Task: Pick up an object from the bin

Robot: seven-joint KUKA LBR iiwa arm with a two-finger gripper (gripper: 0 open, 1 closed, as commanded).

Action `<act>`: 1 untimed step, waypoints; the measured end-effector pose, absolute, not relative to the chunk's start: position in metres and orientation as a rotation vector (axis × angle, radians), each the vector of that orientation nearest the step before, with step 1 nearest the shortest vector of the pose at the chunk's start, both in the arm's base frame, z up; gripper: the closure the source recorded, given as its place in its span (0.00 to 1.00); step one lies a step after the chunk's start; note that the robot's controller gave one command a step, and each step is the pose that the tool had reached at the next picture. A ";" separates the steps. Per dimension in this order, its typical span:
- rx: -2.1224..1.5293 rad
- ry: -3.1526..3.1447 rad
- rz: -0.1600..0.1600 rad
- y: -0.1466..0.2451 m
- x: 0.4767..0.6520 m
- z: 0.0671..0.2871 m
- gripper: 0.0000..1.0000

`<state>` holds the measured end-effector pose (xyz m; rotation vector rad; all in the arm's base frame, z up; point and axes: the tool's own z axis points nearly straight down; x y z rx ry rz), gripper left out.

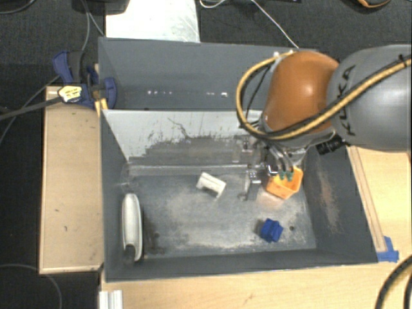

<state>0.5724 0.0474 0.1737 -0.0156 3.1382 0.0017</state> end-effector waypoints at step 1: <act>0.145 3.149 0.003 0.100 0.576 0.066 0.00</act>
Offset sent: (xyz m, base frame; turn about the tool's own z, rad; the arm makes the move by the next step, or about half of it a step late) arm 0.0147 0.0490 -0.0353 0.1313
